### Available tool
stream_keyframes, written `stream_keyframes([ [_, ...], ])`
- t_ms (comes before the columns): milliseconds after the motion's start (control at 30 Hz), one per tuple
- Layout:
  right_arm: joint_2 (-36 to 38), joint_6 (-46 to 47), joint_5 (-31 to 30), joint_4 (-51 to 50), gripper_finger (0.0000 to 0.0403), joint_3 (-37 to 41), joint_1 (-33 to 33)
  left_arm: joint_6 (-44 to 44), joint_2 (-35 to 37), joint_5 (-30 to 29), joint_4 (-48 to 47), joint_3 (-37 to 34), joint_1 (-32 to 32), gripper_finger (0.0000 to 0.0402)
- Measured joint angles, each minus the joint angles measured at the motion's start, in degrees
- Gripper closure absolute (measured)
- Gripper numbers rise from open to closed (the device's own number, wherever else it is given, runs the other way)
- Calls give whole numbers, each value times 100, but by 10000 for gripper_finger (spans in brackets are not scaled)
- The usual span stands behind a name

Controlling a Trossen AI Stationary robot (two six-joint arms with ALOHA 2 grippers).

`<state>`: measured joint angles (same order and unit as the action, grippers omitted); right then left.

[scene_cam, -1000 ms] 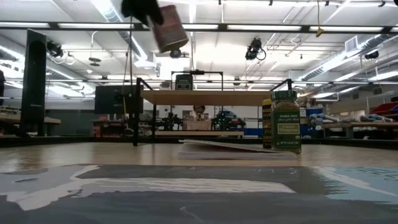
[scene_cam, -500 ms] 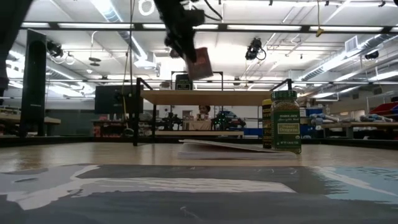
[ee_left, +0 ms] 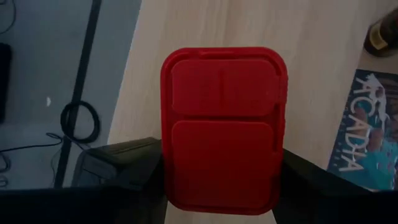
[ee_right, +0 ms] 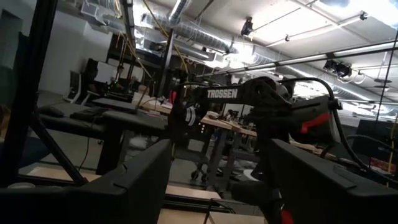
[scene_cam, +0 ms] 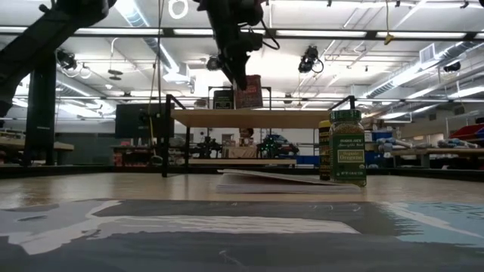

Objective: Shelf spices
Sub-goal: Put the red seasoning can on the shelf

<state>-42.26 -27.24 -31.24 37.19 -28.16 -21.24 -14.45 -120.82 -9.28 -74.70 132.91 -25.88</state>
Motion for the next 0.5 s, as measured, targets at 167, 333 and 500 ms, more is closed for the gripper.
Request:
stream_keyframes([
  [167,0,-2,10,0,133,0,-1,-6,-10,311,-160,13,-108,199],
  [333,2,-2,44,2,133,0,-2,3,-10,387,-179,13,-117,199],
  [500,2,-2,43,2,133,0,-2,115,-10,393,-174,13,-111,149],
])
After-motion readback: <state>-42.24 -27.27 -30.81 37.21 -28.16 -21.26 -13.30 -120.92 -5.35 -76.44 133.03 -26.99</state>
